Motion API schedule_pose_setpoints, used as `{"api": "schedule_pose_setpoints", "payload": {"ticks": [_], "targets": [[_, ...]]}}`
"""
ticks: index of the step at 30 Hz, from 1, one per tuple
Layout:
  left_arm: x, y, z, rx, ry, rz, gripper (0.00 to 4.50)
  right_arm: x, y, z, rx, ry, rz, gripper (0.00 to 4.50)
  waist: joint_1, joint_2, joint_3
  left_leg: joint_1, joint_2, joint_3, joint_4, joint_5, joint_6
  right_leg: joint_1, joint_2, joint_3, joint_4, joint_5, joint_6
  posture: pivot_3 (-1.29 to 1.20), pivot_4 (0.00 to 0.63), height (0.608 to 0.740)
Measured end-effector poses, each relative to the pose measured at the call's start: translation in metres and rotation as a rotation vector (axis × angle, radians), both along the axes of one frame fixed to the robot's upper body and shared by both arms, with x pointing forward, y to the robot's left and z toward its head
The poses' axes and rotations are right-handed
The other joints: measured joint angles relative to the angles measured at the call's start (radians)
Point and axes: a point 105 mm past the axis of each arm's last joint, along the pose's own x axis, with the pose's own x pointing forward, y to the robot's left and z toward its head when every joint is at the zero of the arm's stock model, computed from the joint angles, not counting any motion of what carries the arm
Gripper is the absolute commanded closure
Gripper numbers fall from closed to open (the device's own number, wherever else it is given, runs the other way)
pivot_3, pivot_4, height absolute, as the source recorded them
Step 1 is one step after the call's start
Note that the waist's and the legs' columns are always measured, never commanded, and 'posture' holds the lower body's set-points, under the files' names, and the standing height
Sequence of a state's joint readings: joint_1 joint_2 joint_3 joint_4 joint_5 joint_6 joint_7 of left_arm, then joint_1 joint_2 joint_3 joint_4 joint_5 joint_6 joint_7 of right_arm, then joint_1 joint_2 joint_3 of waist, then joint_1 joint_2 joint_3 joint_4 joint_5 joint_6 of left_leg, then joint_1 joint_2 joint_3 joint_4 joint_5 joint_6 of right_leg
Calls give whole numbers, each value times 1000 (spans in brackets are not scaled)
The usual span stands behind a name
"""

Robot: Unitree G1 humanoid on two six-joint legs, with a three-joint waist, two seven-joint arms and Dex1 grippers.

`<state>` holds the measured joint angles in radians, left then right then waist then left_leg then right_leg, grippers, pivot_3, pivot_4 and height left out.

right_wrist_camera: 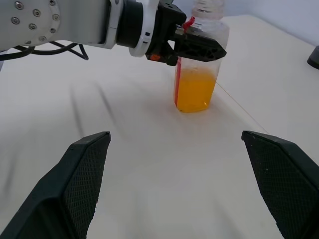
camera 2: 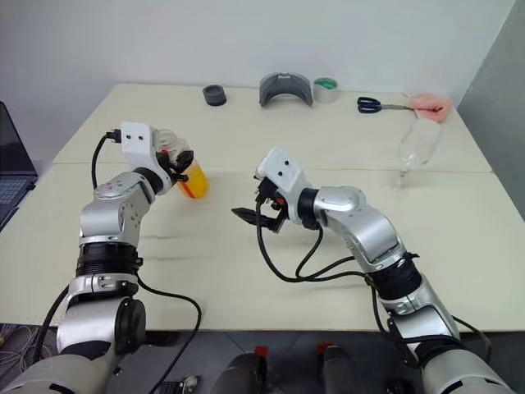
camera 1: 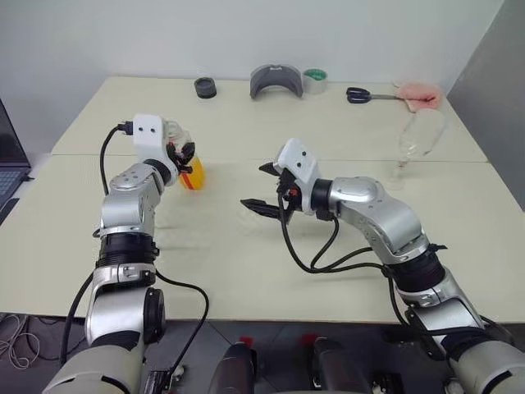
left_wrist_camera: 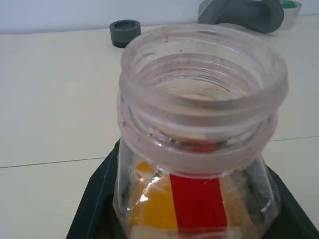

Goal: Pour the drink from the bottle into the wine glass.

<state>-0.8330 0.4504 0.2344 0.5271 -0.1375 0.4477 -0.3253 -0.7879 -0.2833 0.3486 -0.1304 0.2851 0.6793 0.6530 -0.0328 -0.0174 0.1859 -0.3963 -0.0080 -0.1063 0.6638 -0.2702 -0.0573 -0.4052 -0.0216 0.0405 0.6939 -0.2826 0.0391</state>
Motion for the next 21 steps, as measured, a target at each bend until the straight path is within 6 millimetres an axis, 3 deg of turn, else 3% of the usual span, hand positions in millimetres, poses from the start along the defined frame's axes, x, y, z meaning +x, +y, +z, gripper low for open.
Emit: {"api": "schedule_pose_setpoints", "payload": {"ticks": [6, 15, 21], "targets": [[7, 7, -2, 14, 25, 16, 2659, 0, 2, 1, 4, -4, -1, 0, -5, 0, 0, 3, 1, 0, -1, 6, 0, 0, 2, 0, 5, 2, -3, 0, 150, 740], [10, 11, -18, 30, 72, 20, 23, 0, 2, 1, 2, -7, -5, 0, -13, 0, 0, 2, 1, -2, -1, 9, -1, -1, 3, -1, 5, 5, -2, 0, 150, 740], [9, 9, -15, 64, 40, 11, 23, -1, 2, 2, 3, -11, -3, 0, -14, 0, 0, 0, 1, -1, -2, 9, -1, -2, 2, -1, 3, 5, -2, 0, 150, 740]]}}
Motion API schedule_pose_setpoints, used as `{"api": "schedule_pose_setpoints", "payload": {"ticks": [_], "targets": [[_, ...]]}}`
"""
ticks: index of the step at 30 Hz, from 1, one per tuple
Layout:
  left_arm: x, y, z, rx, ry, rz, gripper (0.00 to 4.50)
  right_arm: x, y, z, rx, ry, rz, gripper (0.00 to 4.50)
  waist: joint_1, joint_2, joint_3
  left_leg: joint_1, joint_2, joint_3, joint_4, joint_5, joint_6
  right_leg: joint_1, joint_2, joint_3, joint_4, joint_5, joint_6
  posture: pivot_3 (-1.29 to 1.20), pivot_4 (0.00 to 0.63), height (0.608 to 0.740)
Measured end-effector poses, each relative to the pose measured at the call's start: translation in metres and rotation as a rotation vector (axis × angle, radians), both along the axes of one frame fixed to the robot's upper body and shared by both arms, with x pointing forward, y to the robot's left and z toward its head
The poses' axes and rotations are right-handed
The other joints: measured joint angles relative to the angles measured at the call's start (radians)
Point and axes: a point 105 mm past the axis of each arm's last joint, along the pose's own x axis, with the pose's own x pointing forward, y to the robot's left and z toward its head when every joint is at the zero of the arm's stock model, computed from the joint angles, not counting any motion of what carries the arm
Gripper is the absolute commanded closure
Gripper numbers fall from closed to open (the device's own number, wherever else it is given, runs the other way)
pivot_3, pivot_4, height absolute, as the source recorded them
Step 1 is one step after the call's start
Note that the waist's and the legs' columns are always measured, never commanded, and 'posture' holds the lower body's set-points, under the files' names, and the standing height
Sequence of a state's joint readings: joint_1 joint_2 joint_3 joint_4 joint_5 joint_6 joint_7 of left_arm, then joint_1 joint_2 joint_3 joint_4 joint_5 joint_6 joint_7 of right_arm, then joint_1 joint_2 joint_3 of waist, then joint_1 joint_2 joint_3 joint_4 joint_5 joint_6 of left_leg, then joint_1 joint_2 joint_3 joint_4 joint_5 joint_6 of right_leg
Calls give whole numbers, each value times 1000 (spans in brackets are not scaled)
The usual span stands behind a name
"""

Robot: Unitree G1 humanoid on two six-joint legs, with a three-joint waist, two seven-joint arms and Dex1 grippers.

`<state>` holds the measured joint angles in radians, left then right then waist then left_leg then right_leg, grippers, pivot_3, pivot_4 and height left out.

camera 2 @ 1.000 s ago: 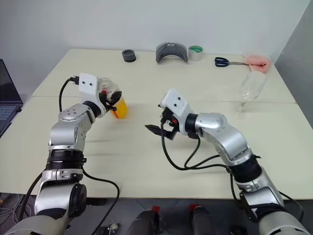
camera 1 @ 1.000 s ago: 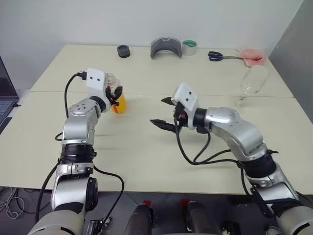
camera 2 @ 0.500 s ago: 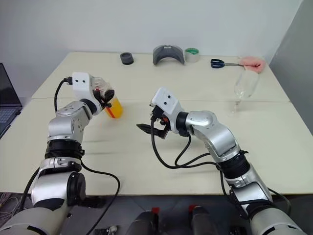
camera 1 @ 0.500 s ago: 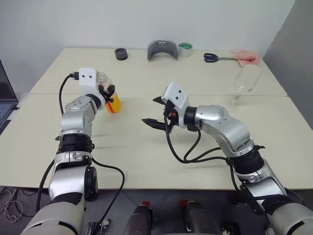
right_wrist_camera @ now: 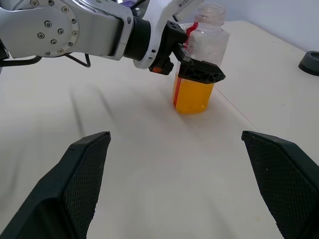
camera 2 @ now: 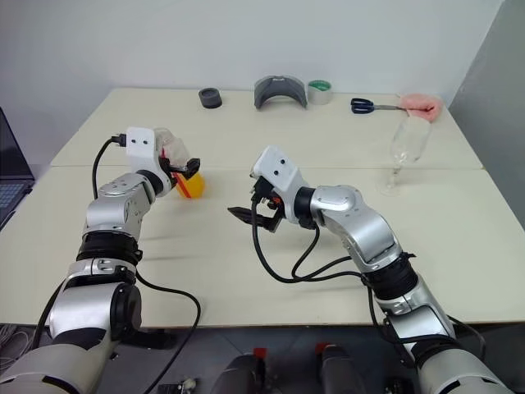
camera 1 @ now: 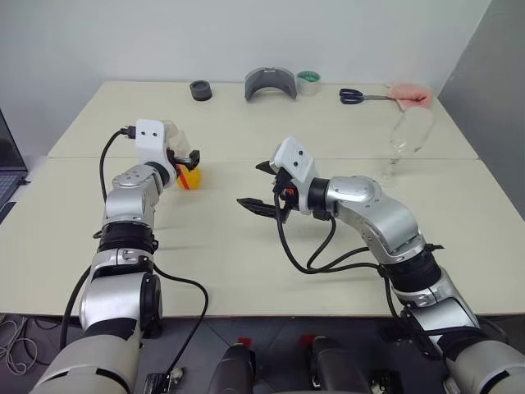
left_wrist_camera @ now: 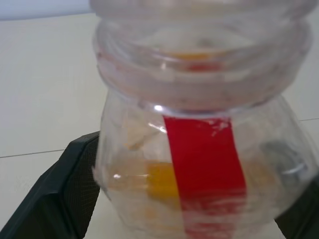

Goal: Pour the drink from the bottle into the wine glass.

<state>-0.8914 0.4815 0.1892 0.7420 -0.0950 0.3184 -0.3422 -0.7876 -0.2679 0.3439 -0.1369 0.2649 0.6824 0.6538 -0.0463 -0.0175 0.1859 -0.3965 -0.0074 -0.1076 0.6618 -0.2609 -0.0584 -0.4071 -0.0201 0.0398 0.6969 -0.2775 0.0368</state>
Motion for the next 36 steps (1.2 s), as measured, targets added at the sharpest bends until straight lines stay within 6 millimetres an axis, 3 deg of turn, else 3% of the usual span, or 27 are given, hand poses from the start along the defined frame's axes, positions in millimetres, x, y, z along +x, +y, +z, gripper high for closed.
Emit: {"api": "schedule_pose_setpoints", "payload": {"ticks": [5, 13, 18, 27, 31, 36], "targets": [[-8, 1, -12, 22, 2, -5, 23, -2, -4, -3, 1, 0, -2, 0, -2, 0, 0, -2, 0, 0, 0, 0, 0, -1, 0, 0, -1, 0, 0, 0, 150, 740], [-29, -7, -23, 34, -69, -14, 23, -4, -23, -30, 3, 8, -90, 0, 0, 0, 0, -1, 0, 0, 0, 0, 0, -1, -1, 0, 0, 0, 0, 0, 150, 740], [-50, 2, -34, 52, -91, 34, 23, -4, -38, -47, 22, -17, -190, 0, -1, 0, 0, -1, 1, 0, 0, 0, 0, -1, -1, 1, 0, 0, 0, 0, 150, 740], [-92, 9, -42, 96, -132, 94, 23, -15, -69, -59, 36, 6, -266, 0, 8, 0, 0, 0, 1, 0, 0, 0, 0, 1, 0, 0, -1, 0, 0, 0, 150, 740], [-105, -4, -38, 139, -162, 37, 23, -19, -90, -65, 31, 23, -328, 0, 15, 0, 0, 1, 1, 0, 0, 0, 0, 2, 0, 0, -1, 0, 0, 0, 150, 740], [-112, -47, -33, 134, -169, -215, 23, -18, -123, -84, 107, 128, -542, 0, 19, 0, 0, 1, 1, 0, 0, 0, 0, 3, 1, 0, -1, 0, 1, 0, 150, 740]]}}
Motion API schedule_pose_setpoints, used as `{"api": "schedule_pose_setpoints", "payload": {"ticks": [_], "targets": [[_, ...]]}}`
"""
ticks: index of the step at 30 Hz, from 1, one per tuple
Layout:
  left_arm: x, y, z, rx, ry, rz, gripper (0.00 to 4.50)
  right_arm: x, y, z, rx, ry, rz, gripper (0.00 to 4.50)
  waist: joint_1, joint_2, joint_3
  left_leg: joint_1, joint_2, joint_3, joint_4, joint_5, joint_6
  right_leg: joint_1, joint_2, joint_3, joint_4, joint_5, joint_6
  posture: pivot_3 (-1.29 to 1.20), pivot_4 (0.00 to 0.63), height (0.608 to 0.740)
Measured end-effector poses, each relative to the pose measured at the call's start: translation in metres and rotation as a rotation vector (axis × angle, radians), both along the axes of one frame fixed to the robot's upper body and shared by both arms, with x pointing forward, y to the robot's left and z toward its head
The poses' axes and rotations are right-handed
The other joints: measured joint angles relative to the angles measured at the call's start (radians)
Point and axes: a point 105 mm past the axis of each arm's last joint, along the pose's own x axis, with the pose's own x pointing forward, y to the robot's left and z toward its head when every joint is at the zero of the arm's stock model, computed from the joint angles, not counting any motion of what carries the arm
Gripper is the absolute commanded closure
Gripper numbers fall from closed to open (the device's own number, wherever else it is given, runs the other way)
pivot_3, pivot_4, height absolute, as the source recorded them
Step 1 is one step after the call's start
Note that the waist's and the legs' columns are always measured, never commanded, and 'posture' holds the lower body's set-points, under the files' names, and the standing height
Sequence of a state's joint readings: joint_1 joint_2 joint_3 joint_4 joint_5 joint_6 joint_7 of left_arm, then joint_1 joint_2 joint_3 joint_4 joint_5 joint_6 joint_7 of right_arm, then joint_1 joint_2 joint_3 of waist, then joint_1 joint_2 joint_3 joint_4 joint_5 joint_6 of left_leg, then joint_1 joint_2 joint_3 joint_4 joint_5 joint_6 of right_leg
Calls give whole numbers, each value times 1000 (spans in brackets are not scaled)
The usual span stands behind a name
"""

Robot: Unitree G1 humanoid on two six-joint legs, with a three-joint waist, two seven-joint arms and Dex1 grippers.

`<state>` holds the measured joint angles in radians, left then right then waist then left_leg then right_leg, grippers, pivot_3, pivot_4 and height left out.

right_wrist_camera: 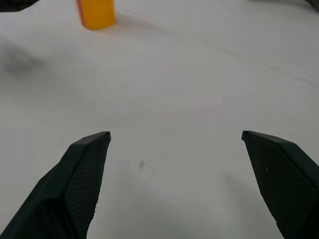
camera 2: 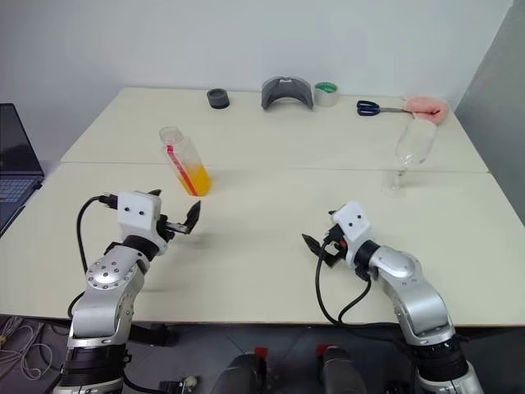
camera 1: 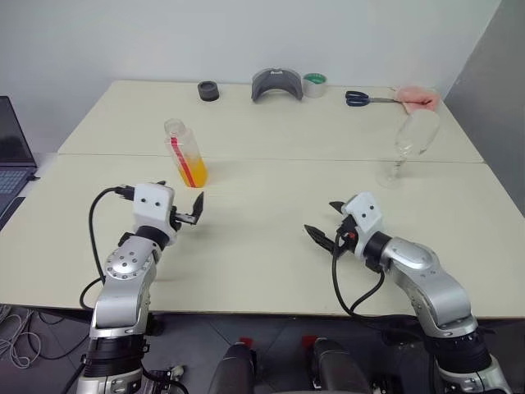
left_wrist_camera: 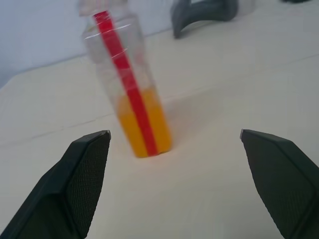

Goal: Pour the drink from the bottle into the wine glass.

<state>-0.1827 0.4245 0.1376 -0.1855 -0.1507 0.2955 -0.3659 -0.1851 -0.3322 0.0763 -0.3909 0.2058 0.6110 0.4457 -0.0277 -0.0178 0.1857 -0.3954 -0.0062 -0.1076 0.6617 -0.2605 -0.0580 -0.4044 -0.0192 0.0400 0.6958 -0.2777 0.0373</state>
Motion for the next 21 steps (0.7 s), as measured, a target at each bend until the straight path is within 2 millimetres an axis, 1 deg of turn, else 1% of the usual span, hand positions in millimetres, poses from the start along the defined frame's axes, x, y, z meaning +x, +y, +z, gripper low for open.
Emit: {"api": "schedule_pose_setpoints", "payload": {"ticks": [2, 3, 4, 6, 8, 10, 12, 16, 18, 21], "targets": [[-3, -30, 4, 16, 32, -200, 23, 5, -12, -2, 53, 4, -124, 0, -1, 0, 0, 0, 0, 0, 0, 1, -1, 0, 1, 0, 0, 0, 0, 0, 150, 740], [-5, -41, 10, 21, 31, -279, 23, 7, -15, -1, 66, -3, -164, 0, -3, 0, 0, 1, 0, 0, -1, 2, -1, 0, 1, 0, 0, 0, 1, 0, 150, 740], [-6, -47, 14, 28, 25, -322, 23, 9, -18, 1, 70, -11, -185, 0, -4, 0, 0, 1, 0, 1, -1, 2, -1, 0, 1, 1, 0, 0, 1, 0, 150, 740], [-5, -55, 24, 54, 21, -405, 23, 15, -28, 3, 81, -43, -257, 0, -8, 0, 0, 2, 1, 2, -1, 2, -1, 0, 2, 1, 0, -1, 2, 0, 150, 740], [1, -65, 38, 99, 8, -501, 23, 34, -48, 5, 89, -77, -406, 0, -8, 1, 1, 2, 1, 2, -1, 4, 1, 0, 3, 1, 0, 1, 4, 0, 150, 740], [3, -69, 48, 115, -15, -546, 23, 44, -63, 8, 86, -100, -503, 0, -8, 1, 1, 2, 1, 3, -2, 5, 1, 0, 3, 2, 0, 1, 4, 0, 150, 740], [4, -72, 48, 117, 2, -589, 23, 54, -74, 12, 91, -124, -563, 0, -10, 1, 1, 3, 1, 4, -3, 5, 1, 0, 3, 3, 0, 1, 3, 0, 150, 740], [2, -84, 38, 109, 48, -666, 23, 72, -86, 16, 122, -128, -618, 0, -13, 1, 1, 1, 1, 4, -4, 5, 1, -1, 2, 3, -2, 3, -1, 0, 150, 740], [4, -86, 39, 114, 51, -682, 23, 83, -89, 17, 132, -122, -625, 0, -14, 1, 1, 1, 1, 4, -4, 5, 1, -1, 2, 3, -3, 4, -1, 0, 150, 740], [1, -93, 41, 135, 44, -737, 23, 102, -98, 20, 126, -126, -640, 0, -17, 2, 1, 1, 0, 5, -4, 5, 2, -1, 1, 4, -3, 4, 0, 0, 150, 740]]}}
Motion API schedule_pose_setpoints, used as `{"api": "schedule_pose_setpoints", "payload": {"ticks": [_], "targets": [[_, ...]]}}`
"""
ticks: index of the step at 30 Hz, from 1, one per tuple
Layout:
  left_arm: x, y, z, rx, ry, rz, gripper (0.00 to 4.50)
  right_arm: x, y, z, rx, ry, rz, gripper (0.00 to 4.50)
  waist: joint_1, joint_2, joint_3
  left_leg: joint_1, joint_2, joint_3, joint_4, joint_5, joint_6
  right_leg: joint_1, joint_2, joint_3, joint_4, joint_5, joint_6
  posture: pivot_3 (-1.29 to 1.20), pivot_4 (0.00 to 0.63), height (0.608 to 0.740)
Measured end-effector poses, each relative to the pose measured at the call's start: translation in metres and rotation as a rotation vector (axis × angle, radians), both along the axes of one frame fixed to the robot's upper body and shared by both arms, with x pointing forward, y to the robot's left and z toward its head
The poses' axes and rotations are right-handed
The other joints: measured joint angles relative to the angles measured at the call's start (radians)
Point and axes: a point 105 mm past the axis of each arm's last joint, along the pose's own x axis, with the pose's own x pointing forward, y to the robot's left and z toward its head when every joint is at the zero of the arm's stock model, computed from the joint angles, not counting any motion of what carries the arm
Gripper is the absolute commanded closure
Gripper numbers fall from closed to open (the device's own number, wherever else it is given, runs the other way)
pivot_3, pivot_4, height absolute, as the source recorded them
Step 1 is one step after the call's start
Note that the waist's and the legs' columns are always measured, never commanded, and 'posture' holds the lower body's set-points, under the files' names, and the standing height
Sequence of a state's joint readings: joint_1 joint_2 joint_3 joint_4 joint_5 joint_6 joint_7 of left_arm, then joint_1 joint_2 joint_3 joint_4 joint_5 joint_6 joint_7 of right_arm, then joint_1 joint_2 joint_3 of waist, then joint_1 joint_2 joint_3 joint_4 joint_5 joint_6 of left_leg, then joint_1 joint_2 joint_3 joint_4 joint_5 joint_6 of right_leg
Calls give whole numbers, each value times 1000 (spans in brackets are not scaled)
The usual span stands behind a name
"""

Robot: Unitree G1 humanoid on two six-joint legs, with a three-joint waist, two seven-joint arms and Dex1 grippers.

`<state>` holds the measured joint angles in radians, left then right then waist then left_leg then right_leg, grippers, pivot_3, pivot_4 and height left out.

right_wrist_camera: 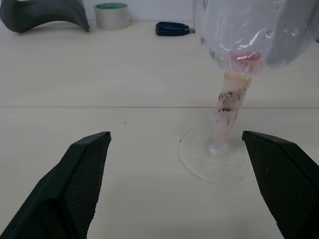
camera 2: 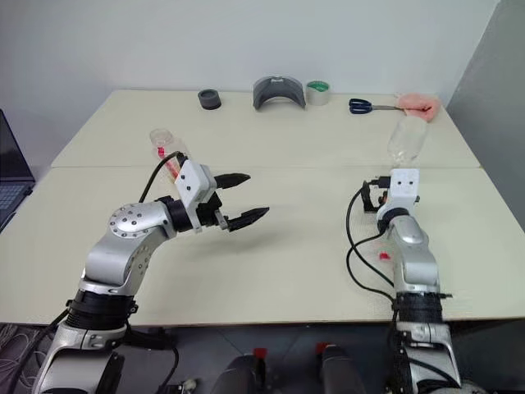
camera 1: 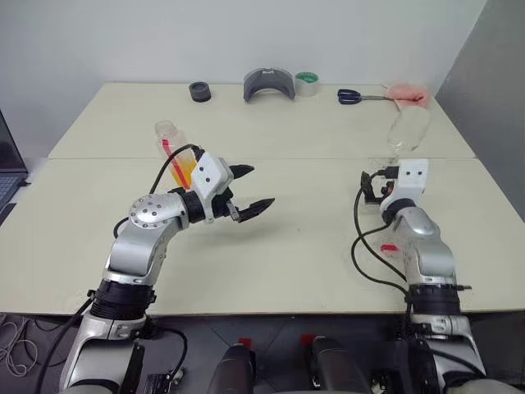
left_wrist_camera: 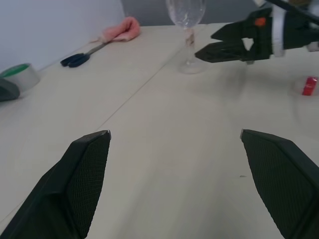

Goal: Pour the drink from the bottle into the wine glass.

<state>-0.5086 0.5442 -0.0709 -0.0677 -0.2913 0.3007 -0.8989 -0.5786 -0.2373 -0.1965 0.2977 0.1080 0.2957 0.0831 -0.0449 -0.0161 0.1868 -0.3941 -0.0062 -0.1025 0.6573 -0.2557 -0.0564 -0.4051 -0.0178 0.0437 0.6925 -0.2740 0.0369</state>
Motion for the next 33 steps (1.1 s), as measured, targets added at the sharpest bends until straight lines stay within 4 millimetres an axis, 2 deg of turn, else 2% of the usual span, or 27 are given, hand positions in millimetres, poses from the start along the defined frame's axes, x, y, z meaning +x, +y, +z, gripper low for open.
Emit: {"api": "schedule_pose_setpoints", "payload": {"ticks": [5, 10, 13, 18, 23, 24, 25, 27, 28, 31, 33], "targets": [[1, -2, -2, 2, -1, -20, 23, 25, -19, 0, 9, 13, -60, 0, -7, 0, 0, 0, 0, 0, -3, 0, 0, 0, 0, 0, -2, 0, 0, 0, 150, 740], [2, -3, -2, -5, -4, -31, 23, 38, -33, -6, 35, 40, -111, 0, -12, 0, 0, 1, 0, 2, -13, 1, 2, 0, -1, 0, -9, 1, -1, 0, 150, 740], [4, -2, -5, -7, 2, -25, 0, 43, -33, -5, 56, 33, -107, 632, -13, 0, 0, 0, 0, 2, -14, 1, 2, -1, -1, 0, -10, 1, -2, 0, 150, 740], [5, 1, -5, -11, -5, -17, 0, 45, -29, -5, 107, 24, -64, 2346, -13, 0, 0, -1, -1, 4, -14, 1, 2, -1, -3, 1, -12, 1, -2, 0, 150, 740], [7, 6, -9, -21, 12, 22, 0, 47, -18, -3, 87, 10, 13, 4045, -13, 0, 0, 0, 0, 3, -14, 1, 2, -1, -3, 1, -11, 1, -2, 0, 150, 740], [8, 10, -8, -28, 17, 40, 0, 47, -10, -2, 73, 5, 52, 4341, -16, 0, 0, 0, 0, 3, -14, 1, 2, -1, -2, 1, -11, 1, -2, 0, 150, 740], [9, 13, -6, -31, 17, 58, 0, 47, -1, -2, 64, -1, 95, 4358, -18, 0, 0, 0, 1, 3, -14, 1, 2, -1, -2, 1, -10, 1, -2, 0, 150, 740], [11, 24, 0, -41, 18, 102, 0, 44, 30, -2, 42, -30, 237, 4358, -28, 0, 0, 1, 2, 2, -14, 1, 2, -1, 0, 0, -10, 1, -2, 0, 150, 740], [11, 31, 5, -45, 15, 135, 0, 39, 57, -3, 40, -44, 344, 4358, -36, 0, 0, 1, 2, 2, -14, 1, 2, -1, 0, 0, -10, 1, -2, 0, 150, 740], [5, 43, 7, -15, 20, 167, 0, 21, 115, -12, 31, -43, 569, 4358, -44, 1, 0, 1, 2, 1, -14, 1, 2, -2, -1, 0, -9, 1, -2, 0, 150, 740], [-1, 51, 3, 8, 47, 182, 0, 12, 140, -13, 23, -45, 662, 4358, -42, 1, 0, 0, 1, 1, -14, 1, 2, -2, -2, 0, -10, 1, -2, 0, 150, 740]]}}
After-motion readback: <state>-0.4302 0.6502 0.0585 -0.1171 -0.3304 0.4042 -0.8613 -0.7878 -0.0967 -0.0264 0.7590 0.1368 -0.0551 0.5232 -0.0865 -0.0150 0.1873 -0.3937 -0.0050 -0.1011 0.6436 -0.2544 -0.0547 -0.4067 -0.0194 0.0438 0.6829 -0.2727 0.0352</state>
